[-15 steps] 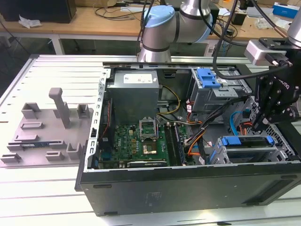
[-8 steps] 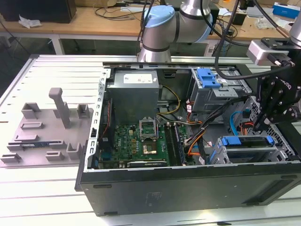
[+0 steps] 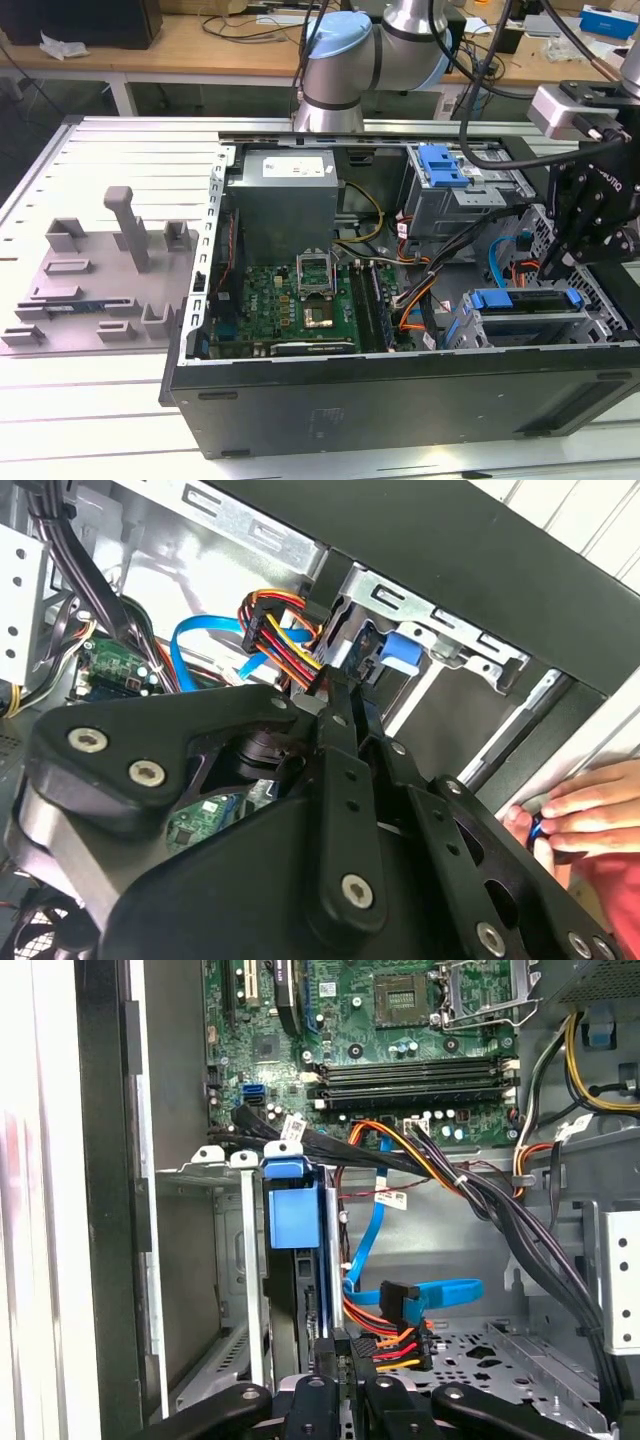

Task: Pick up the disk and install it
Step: 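Insert the first disk wire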

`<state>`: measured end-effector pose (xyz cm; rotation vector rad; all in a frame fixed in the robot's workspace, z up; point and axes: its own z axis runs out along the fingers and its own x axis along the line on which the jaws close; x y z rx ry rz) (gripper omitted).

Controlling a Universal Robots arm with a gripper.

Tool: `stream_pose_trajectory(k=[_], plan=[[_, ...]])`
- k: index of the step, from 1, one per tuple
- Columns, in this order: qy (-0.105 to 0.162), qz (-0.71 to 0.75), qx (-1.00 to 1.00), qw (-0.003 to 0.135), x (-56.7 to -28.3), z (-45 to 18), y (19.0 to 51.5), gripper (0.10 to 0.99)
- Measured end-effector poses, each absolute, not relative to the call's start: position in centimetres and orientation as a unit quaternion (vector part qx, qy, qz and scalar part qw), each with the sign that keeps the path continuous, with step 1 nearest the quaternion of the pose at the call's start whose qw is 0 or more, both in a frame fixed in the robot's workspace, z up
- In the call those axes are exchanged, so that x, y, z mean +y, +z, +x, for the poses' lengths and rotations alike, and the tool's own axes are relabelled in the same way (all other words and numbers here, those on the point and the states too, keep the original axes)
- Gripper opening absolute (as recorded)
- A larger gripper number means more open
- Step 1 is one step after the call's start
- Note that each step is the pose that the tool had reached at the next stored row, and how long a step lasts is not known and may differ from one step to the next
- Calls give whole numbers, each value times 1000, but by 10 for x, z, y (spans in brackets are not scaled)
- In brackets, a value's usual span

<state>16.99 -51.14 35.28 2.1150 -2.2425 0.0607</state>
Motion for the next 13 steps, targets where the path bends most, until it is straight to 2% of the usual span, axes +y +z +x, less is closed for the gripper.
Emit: stream_pose_trajectory(k=[7,13], plan=[[21,684,-729,30,-512,170,352,165],[27,683,-729,37,-512,170,351,165]])
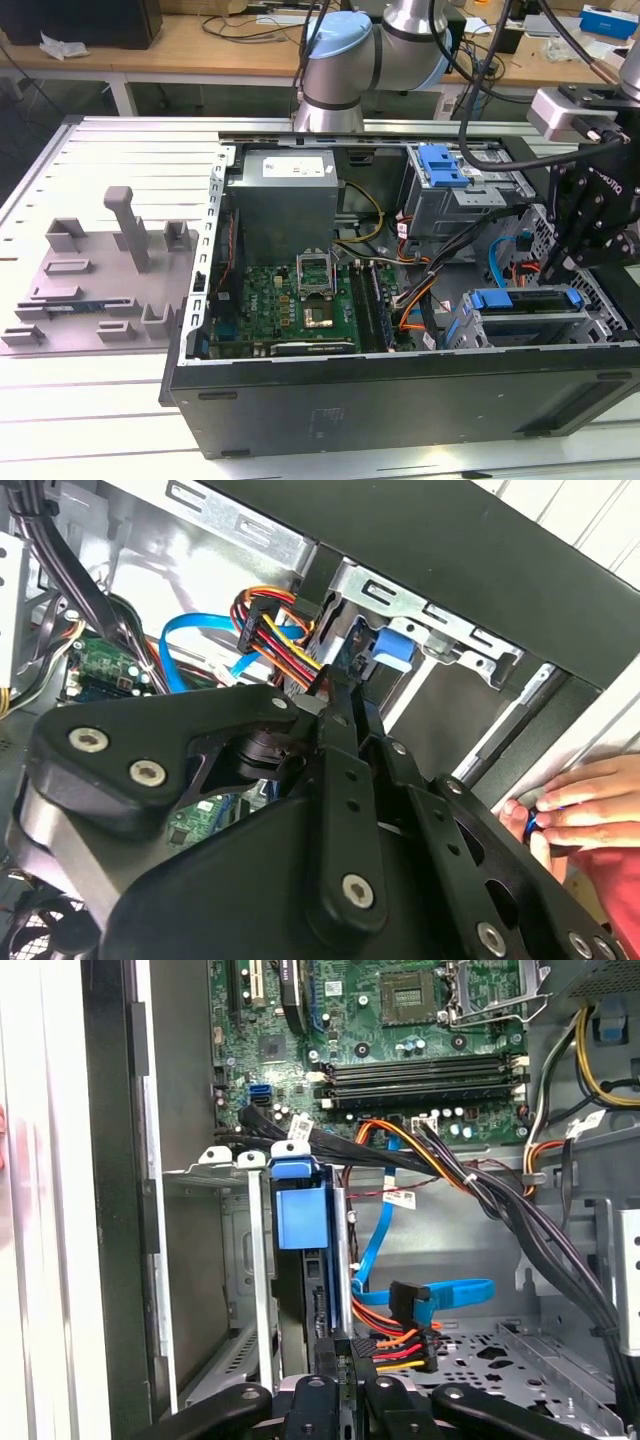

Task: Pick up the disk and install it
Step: 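Insert the first disk wire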

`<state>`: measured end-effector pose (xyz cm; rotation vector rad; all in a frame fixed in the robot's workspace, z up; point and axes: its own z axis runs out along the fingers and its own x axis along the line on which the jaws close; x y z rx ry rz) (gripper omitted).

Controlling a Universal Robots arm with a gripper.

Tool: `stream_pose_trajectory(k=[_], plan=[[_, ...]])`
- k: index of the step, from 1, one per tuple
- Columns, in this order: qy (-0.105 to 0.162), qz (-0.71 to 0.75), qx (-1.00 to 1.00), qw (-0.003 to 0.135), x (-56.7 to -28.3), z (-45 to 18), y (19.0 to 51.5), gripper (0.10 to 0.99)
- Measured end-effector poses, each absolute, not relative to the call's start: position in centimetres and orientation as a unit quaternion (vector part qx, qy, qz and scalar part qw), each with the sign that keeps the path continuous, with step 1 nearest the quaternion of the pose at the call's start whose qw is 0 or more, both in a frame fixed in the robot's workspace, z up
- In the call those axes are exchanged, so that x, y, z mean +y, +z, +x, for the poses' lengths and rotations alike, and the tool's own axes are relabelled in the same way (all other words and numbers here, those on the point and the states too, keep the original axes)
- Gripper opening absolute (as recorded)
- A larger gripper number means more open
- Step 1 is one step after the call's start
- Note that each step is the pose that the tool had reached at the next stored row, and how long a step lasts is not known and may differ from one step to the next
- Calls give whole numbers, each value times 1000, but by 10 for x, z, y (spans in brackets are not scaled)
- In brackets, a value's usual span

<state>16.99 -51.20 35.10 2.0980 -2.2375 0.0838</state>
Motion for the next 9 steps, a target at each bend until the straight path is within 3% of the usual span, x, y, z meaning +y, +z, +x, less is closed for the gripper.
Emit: stream_pose_trajectory(k=[9], plan=[[28,683,-729,37,-512,170,351,165]])
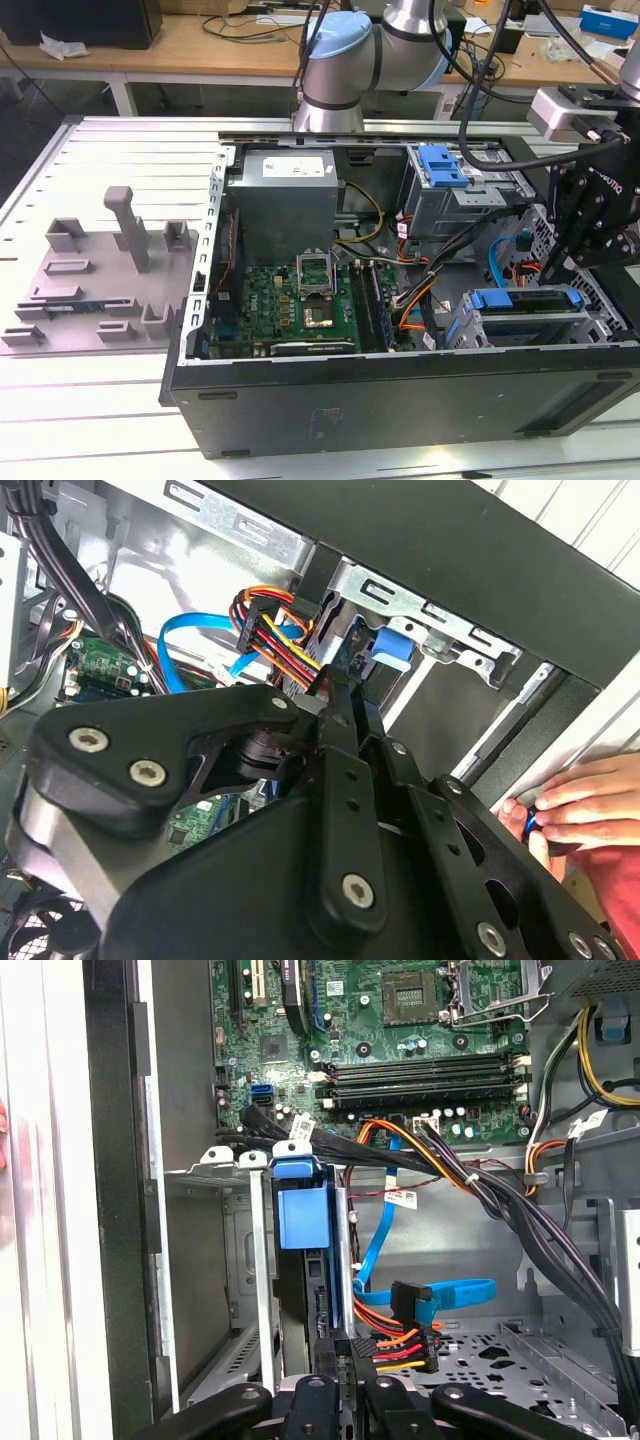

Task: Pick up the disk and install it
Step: 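Insert the first disk wire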

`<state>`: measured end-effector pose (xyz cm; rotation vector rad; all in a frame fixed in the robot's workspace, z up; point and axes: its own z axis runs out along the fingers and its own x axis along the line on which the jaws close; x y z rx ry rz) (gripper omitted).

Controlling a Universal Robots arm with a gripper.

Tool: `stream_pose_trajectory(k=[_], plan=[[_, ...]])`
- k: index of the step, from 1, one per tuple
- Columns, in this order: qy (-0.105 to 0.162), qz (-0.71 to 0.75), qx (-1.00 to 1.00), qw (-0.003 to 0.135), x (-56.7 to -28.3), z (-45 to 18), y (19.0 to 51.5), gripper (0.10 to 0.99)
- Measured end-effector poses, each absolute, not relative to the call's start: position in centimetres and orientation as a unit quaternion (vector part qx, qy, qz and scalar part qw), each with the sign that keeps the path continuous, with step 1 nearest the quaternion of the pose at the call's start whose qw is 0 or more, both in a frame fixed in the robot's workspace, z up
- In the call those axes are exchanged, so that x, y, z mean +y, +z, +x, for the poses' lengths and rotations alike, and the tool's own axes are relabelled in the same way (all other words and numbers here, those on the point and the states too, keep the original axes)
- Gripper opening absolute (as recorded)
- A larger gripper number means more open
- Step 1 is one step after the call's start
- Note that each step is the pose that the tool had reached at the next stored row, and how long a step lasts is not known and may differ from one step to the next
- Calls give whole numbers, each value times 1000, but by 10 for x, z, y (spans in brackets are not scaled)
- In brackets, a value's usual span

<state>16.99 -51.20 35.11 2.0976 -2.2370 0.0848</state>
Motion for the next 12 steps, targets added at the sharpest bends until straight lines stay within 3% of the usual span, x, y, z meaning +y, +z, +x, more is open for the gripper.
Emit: stream_pose_trajectory(k=[12], plan=[[20,684,-729,29,-517,170,351,165]])
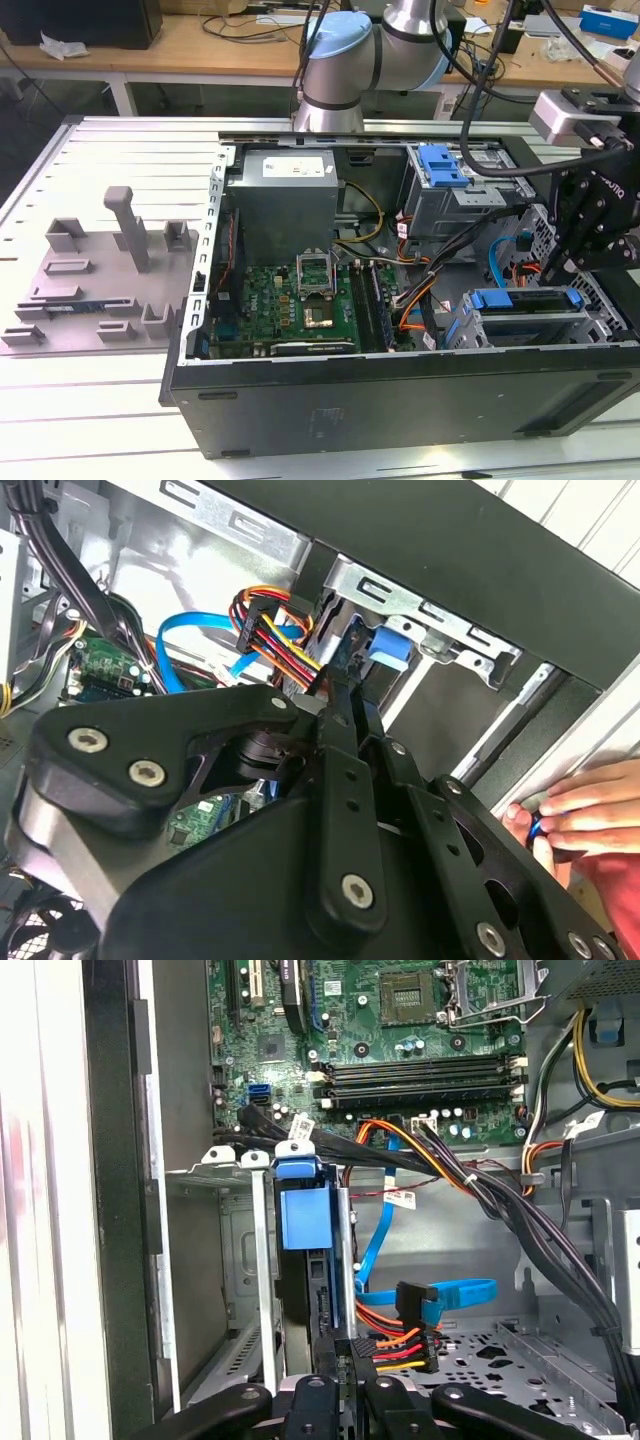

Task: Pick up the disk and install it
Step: 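Insert the first disk wire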

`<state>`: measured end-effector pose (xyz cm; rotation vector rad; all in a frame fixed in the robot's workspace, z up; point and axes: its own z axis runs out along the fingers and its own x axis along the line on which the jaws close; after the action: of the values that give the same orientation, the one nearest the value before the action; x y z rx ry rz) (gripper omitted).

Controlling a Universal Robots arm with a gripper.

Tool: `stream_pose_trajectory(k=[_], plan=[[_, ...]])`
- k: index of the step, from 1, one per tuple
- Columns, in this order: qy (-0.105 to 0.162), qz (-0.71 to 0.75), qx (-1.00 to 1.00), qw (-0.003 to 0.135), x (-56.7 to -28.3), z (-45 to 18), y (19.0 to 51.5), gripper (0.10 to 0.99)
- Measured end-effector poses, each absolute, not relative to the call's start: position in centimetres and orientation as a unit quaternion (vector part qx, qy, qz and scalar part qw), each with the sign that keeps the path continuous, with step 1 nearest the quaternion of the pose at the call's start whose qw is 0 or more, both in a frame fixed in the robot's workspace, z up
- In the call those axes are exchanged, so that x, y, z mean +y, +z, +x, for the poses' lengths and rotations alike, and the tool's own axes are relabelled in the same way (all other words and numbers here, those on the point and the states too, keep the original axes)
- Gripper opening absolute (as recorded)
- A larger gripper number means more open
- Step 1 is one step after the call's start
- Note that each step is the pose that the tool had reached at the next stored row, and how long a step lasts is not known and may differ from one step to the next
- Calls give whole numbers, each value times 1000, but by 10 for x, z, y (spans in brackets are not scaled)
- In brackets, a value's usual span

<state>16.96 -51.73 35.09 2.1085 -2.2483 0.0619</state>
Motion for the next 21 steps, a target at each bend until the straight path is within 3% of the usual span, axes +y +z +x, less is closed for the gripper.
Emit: stream_pose_trajectory(k=[21], plan=[[24,684,-729,26,-521,168,350,165]])
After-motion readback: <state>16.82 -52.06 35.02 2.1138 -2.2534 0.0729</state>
